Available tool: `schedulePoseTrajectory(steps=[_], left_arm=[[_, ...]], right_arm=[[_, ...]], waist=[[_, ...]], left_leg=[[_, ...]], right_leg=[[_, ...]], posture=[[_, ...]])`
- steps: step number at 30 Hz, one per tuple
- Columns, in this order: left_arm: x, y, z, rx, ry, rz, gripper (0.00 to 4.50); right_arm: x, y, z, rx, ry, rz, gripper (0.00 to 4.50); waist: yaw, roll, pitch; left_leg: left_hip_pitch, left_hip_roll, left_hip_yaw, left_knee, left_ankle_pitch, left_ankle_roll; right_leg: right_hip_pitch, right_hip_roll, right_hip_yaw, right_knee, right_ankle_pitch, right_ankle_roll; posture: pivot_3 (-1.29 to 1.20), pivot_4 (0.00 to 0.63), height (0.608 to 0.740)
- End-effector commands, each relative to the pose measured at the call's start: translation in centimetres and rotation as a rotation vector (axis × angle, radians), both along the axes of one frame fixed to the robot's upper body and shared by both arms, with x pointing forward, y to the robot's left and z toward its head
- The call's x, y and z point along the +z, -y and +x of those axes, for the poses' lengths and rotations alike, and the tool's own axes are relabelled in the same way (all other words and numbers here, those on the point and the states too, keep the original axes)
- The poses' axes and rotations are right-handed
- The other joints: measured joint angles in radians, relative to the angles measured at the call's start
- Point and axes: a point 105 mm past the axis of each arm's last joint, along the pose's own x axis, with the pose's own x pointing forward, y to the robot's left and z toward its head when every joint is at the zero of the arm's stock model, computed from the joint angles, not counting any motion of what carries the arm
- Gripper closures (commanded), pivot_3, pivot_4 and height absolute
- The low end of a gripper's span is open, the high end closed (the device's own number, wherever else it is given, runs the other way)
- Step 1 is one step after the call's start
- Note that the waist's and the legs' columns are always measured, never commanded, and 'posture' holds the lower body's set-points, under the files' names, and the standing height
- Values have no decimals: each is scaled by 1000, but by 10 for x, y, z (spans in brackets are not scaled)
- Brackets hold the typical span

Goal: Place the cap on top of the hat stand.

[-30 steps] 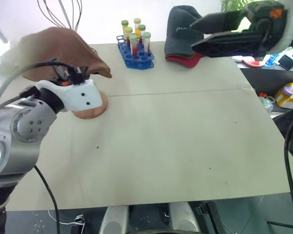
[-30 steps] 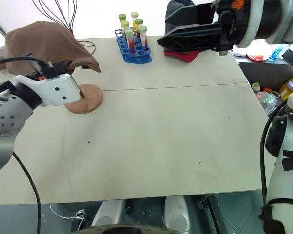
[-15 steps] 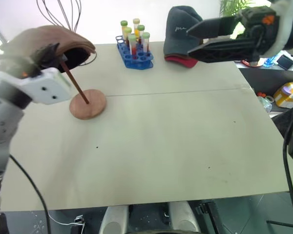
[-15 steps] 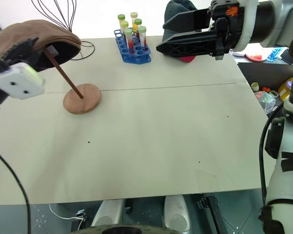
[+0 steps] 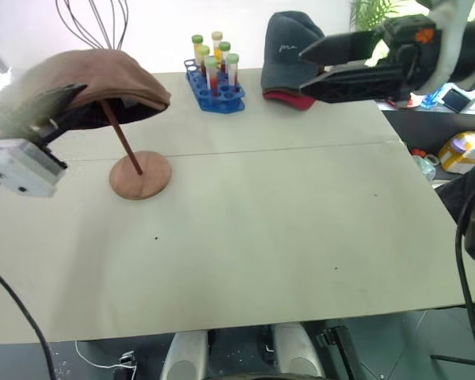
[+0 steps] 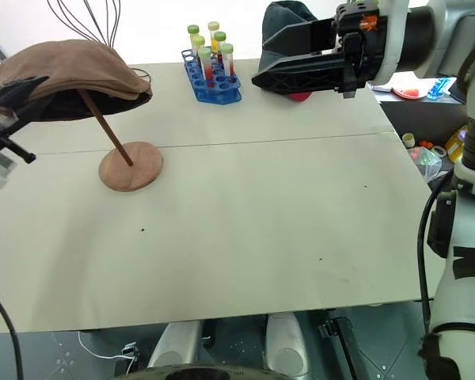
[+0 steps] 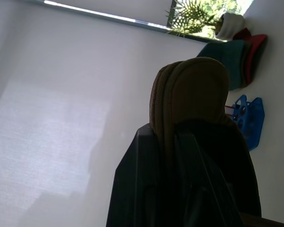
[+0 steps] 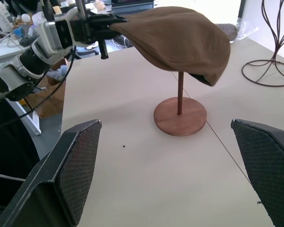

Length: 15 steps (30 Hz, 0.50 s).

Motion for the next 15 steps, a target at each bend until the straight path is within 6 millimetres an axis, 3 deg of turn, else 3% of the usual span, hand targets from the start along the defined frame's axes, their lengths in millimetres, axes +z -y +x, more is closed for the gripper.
schedulePoseTrajectory(steps=[1,12,15], left_arm=[[17,-13,-18,-15,72,57,4476],[10,-54,-26,62,28,191,4476],[3,-58,-24,64,18,188,4476]], right_arm=[[10,3,-5,1,42,2,0],[9,4,-2,2,37,-9,0],[7,3,0,3,36,-7,0]], waist=[[-1,0,0],[-1,0,0],[-1,0,0]], left_leg=[[0,0,1,0,0,0],[-1,3,10,-1,-2,-1],[-1,6,17,-2,-3,0]], right_leg=[[-1,0,0,0,0,0],[-5,-4,0,0,2,-1],[-8,-4,0,0,4,0]], posture=[[0,150,728],[0,150,728],[0,150,728]])
